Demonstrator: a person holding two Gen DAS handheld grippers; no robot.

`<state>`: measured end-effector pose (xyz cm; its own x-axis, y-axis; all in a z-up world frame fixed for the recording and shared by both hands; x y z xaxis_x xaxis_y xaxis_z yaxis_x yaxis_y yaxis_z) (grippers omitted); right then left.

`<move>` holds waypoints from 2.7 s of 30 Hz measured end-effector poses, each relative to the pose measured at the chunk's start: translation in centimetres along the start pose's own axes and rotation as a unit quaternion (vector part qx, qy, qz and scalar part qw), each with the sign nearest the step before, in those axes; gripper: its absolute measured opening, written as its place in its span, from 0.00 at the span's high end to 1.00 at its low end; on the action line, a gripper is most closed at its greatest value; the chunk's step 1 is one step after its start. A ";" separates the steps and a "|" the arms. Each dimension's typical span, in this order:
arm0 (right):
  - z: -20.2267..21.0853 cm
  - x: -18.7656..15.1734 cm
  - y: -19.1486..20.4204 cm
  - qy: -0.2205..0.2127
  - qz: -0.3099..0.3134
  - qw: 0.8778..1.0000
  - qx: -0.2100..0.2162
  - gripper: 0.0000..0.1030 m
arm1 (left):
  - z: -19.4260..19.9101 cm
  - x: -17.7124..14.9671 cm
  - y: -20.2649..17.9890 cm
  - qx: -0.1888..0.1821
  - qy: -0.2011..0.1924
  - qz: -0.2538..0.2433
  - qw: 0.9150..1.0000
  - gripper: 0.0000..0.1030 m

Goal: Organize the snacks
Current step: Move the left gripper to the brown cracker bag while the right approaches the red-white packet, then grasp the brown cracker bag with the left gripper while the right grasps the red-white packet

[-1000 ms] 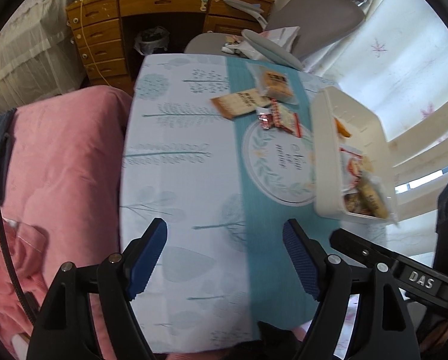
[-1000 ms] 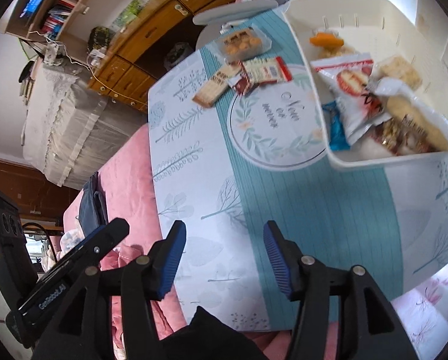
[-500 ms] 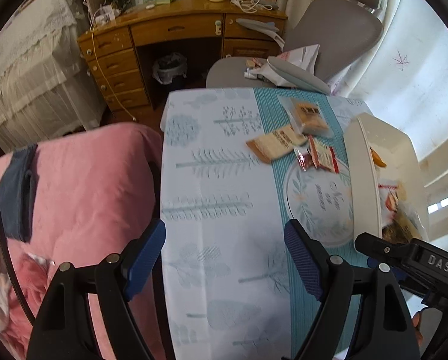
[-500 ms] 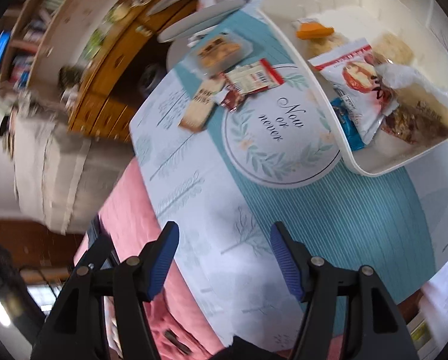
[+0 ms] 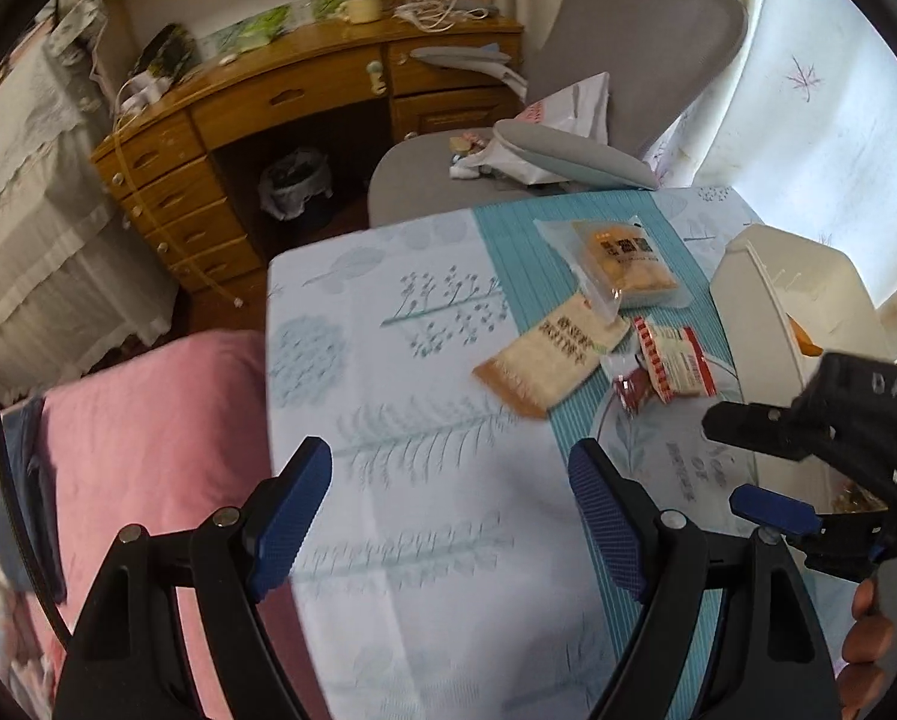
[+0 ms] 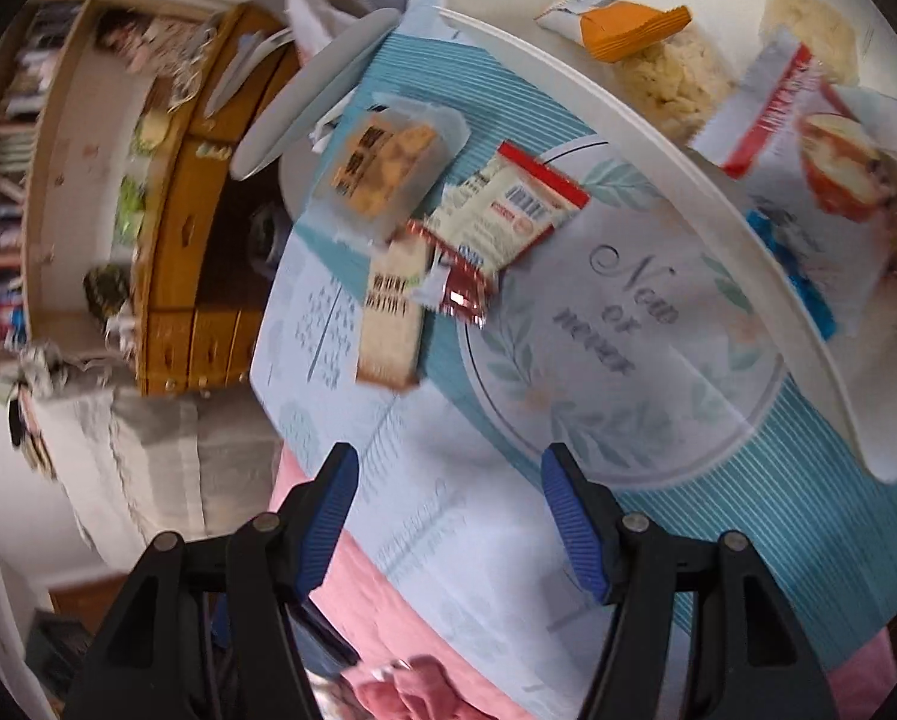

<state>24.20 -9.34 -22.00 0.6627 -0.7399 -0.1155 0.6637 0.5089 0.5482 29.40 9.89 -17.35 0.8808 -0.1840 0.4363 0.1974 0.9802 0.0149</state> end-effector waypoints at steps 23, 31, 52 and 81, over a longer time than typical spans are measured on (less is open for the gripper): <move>-6.3 7.8 -0.2 -0.085 -0.071 0.992 -0.052 0.38 | -11.4 4.4 -4.2 -0.026 0.023 -0.081 0.996 0.22; -6.7 8.9 -0.3 -0.096 -0.051 0.991 -0.083 0.36 | -13.3 5.0 -5.7 -0.032 0.041 -0.111 0.992 0.22; -7.4 11.5 2.2 -0.093 0.067 0.976 -0.187 0.60 | -16.3 6.0 -6.7 -0.068 0.062 -0.117 0.989 0.22; -6.2 11.6 0.5 -0.057 0.046 0.988 -0.134 0.87 | -15.0 2.3 -8.4 -0.057 0.082 -0.121 0.988 0.40</move>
<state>34.36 -14.96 -28.17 0.6911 -0.7222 0.0278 0.6806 0.6633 0.3112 36.23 0.10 -30.01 0.8583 -0.4301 0.2799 0.4491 0.8935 -0.0041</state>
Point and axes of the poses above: each gripper's, at about its wrist camera, not at the fingertips, and z roughly against the way its jaws point, y to its left, x to its top, the point moved 1 cm from there along -z, roughly the way its jaws point, and after that the axes turned 3 degrees about y, right-handed, at the moved point
